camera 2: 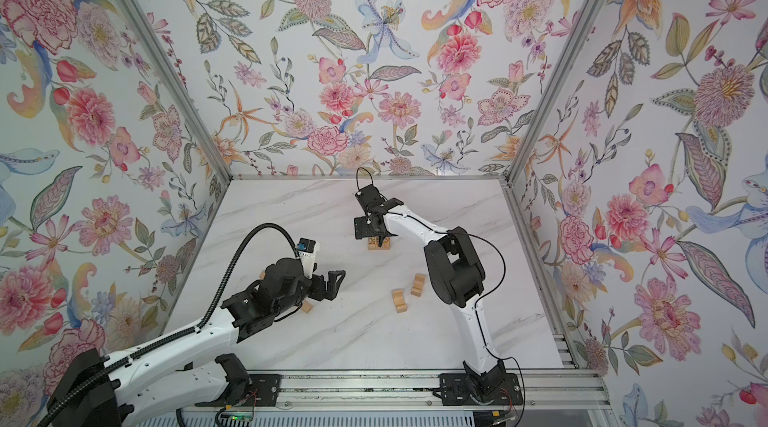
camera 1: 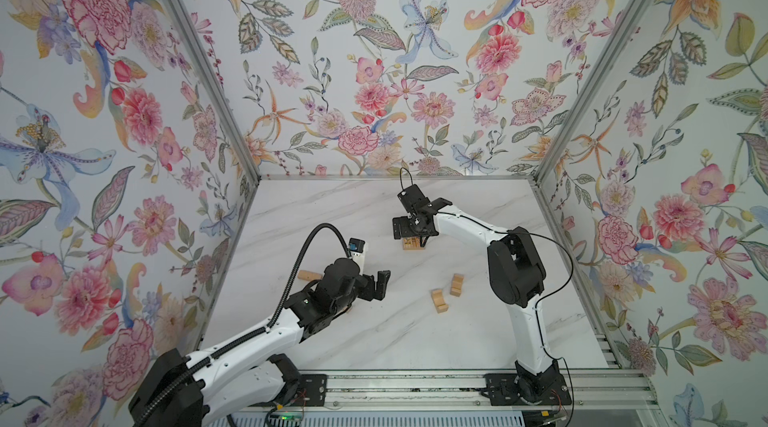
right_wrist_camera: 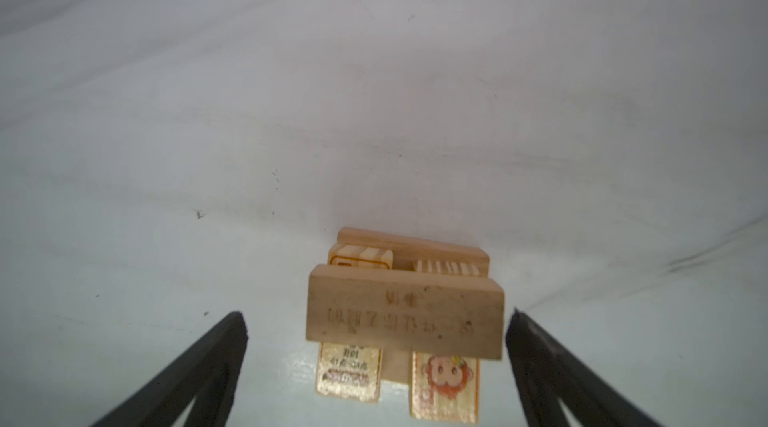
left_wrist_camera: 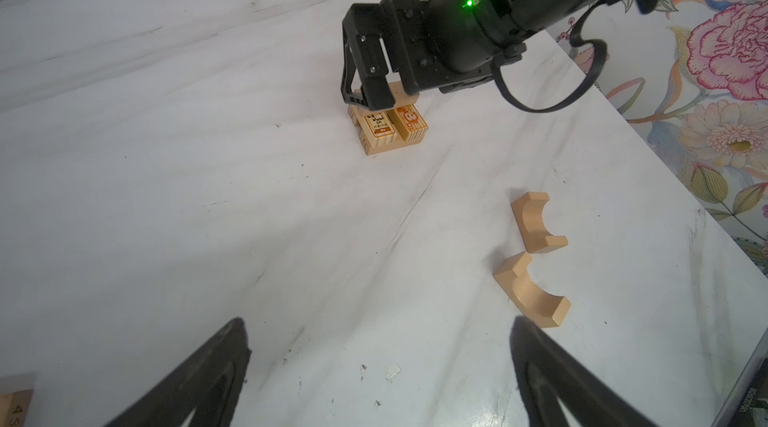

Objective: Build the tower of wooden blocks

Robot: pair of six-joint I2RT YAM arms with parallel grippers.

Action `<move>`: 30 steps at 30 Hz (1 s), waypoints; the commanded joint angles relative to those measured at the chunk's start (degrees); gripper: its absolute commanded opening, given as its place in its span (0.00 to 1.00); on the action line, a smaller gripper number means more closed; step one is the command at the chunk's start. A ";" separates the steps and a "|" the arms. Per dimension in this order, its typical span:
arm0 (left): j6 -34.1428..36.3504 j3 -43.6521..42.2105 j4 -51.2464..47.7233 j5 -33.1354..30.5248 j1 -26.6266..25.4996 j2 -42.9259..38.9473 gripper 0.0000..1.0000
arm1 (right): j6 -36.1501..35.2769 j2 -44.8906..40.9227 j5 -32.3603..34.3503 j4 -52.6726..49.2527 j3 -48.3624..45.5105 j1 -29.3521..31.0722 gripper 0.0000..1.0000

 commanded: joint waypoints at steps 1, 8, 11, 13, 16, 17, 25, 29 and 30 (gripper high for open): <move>-2.95 -2.55 -3.99 -2.94 -0.56 -3.75 0.99 | -0.77 -6.55 1.72 -1.45 -1.33 2.47 0.99; -10.36 -10.12 -9.46 -5.92 -0.63 -13.73 0.99 | -0.26 -15.48 2.27 -1.56 -8.35 6.01 0.99; -13.36 -13.14 -11.25 -7.43 -0.64 -15.72 0.99 | 0.44 -19.77 2.50 -1.56 -12.27 7.53 0.99; -15.20 -14.40 -12.57 -7.89 -0.65 -16.67 0.99 | 0.63 -22.31 2.64 -1.58 -14.76 8.73 0.99; -18.09 -16.07 -14.29 -8.29 -0.89 -19.27 0.98 | 1.13 -26.23 4.15 -1.56 -18.93 10.30 0.99; -19.07 -16.68 -14.83 -8.40 -1.12 -20.56 0.98 | 1.39 -27.58 4.59 -1.50 -20.42 10.76 0.99; -25.37 -22.43 -14.22 -7.75 -3.52 -26.35 0.97 | 2.33 -37.39 5.27 2.37 -32.14 10.93 0.99; -25.65 -22.67 -11.86 -8.17 -4.04 -23.61 0.97 | 2.26 -40.56 4.96 3.42 -35.68 10.36 0.99; -25.39 -22.37 -11.63 -8.53 -4.00 -22.86 0.97 | 2.15 -41.17 4.85 3.63 -36.37 10.15 0.99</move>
